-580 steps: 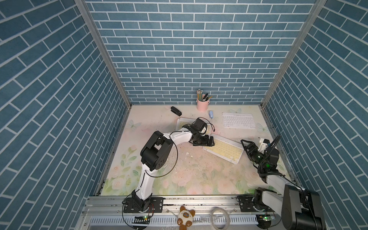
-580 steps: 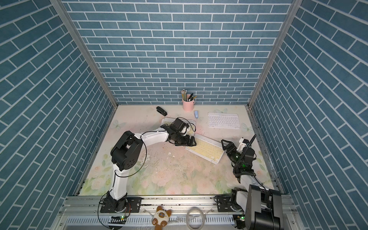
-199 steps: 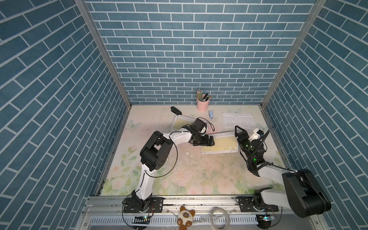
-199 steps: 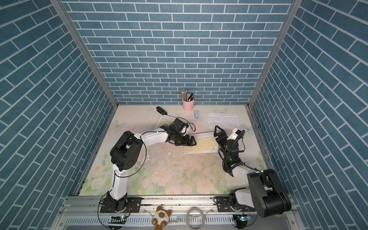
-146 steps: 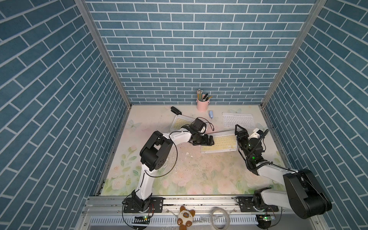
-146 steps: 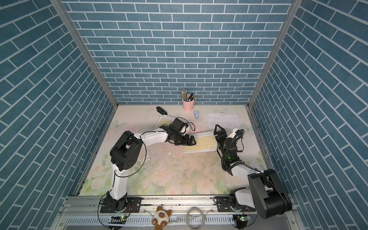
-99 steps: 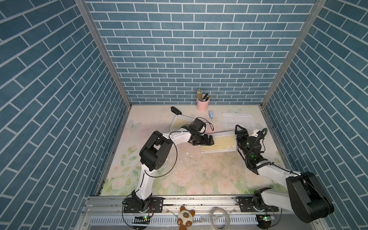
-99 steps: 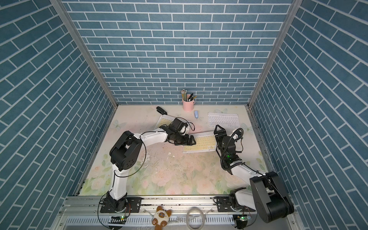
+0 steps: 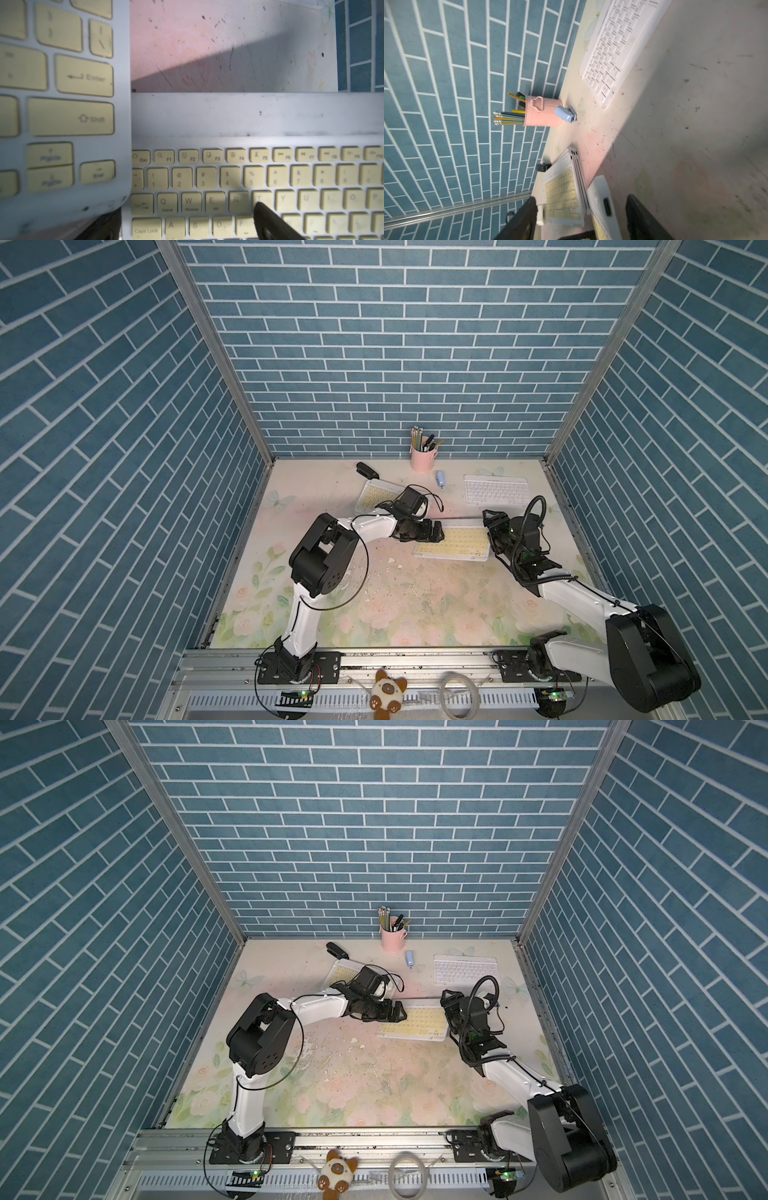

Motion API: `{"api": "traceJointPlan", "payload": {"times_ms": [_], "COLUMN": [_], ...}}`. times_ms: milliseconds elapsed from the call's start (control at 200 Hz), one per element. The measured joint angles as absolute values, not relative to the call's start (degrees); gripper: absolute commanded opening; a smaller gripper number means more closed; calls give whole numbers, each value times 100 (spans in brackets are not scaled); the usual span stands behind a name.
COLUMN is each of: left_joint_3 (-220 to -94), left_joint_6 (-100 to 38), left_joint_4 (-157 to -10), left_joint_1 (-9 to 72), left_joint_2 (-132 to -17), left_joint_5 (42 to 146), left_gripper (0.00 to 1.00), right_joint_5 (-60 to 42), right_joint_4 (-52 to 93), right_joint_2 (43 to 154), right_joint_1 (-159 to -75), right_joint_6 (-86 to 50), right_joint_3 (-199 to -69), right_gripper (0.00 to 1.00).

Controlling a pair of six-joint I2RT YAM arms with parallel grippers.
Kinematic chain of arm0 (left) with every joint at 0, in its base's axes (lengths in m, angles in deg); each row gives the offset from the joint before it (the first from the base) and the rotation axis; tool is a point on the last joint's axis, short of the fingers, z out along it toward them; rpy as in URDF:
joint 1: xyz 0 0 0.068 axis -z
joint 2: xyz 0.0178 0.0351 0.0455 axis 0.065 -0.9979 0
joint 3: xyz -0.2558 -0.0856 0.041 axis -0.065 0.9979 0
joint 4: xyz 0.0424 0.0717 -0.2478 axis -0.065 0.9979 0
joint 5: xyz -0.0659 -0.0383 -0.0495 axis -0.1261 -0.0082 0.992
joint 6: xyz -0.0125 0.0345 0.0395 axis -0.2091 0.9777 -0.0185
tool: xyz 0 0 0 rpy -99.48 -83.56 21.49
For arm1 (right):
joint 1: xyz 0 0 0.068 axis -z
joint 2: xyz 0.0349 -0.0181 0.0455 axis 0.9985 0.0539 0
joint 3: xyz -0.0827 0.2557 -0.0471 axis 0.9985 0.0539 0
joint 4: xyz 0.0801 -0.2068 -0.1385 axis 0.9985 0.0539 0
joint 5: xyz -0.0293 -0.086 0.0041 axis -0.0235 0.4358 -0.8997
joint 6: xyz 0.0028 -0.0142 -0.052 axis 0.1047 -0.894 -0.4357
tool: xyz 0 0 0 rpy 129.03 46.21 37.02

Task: Stack the numeric keypads
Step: Pick up the numeric keypad from the center of the board.

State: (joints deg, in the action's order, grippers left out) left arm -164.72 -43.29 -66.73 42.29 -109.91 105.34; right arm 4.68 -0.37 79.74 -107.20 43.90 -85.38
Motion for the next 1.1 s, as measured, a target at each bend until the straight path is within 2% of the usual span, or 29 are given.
{"api": "traceJointPlan", "payload": {"times_ms": [115, 225, 345, 625, 805, 905, 1100], "left_joint_3": [-16417, -16384, -16384, -16312, -16413, -16570, -16605], "left_joint_6": [-4329, -4351, -4423, -4749, -4841, -4825, -4657], "left_joint_4": [-6730, -6789, -6831, -6746, -6295, -6053, -5611], "left_joint_1": [4225, 4223, 4225, 4273, 4168, 3751, 2382], "left_joint_2": [-10967, -10958, -10958, -10731, -9688, -8971, -8062], "left_joint_5": [10518, 10545, 10689, 11185, 11576, 11727, 11788], "left_gripper": [99, 100, 100, 100, 100, 100, 99], "right_joint_5": [287, 191, 167, -209, -836, -1105, -1510], "right_joint_4": [409, 855, 1192, 1878, 1887, 1430, 27], "right_joint_2": [7959, 7843, 7583, 7107, 7019, 7214, 8117], "right_joint_1": [-10725, -10725, -10714, -10460, -10154, -10106, -10139], "right_joint_6": [4184, 4060, 3891, 3207, 2584, 2418, 2466], "right_joint_3": [-8680, -8688, -8734, -8957, -9152, -9338, -9790], "right_gripper": [34, 12, 0, 0, 0, 0, 0]}}
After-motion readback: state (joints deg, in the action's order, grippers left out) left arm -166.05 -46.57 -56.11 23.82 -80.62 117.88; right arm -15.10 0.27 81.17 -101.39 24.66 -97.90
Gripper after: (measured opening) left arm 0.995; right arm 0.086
